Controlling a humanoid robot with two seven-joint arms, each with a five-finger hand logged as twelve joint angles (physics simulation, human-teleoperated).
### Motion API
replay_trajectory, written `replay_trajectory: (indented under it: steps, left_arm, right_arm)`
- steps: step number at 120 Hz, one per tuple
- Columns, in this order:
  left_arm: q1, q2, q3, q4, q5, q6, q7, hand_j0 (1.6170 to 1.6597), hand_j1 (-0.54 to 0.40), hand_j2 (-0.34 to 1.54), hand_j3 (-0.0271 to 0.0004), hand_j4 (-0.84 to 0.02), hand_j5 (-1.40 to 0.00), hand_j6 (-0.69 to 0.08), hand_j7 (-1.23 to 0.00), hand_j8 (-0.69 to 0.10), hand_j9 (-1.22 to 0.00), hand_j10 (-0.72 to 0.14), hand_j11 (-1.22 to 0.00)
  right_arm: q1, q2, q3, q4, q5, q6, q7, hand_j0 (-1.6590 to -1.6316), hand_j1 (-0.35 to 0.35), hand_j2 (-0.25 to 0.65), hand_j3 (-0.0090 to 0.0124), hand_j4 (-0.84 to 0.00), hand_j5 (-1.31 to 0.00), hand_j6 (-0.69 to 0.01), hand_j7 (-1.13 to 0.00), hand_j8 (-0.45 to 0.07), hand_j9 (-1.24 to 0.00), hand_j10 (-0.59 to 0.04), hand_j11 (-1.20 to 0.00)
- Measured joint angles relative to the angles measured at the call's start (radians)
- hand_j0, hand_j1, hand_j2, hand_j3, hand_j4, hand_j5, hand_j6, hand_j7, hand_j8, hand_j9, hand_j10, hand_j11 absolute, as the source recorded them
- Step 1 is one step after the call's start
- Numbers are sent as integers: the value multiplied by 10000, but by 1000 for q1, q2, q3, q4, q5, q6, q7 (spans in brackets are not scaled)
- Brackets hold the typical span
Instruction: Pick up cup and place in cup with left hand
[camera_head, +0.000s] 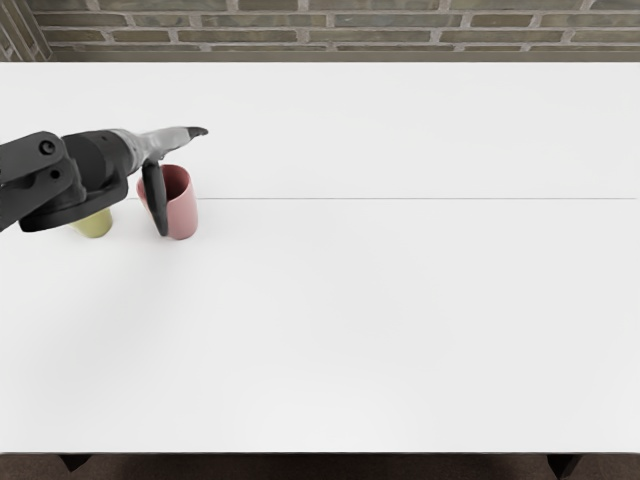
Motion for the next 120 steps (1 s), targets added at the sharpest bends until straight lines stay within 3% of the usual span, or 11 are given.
replay_trajectory:
  steps: [39, 74, 120]
  left_arm:
    - [-1, -13, 57, 23, 13, 58, 0, 16580, 3423, 32, 0, -99, -85, -112, -82, -108, -80, -93, -79]
    - [-10, -19, 80, 27, 12, 56, 0, 16580, 1840, 302, 0, -1432, -1812, -1446, -1809, -1442, -1807, -1426, -1806]
    - [-14, -12, 82, 47, 14, 48, 0, 16581, 767, 504, 0, -2313, -2959, -2325, -2958, -2320, -2957, -2303, -2957]
  right_arm:
    - [0, 0, 0, 0, 0, 0, 0, -16581, -3160, -56, 0, -275, -358, -275, -358, -275, -358, -274, -358]
    - [0, 0, 0, 0, 0, 0, 0, -16581, -3160, -56, 0, -275, -358, -275, -358, -275, -358, -274, -358]
    - [0, 0, 0, 0, 0, 0, 0, -16581, -3160, -56, 0, -275, -358, -275, -358, -275, -358, -274, -358]
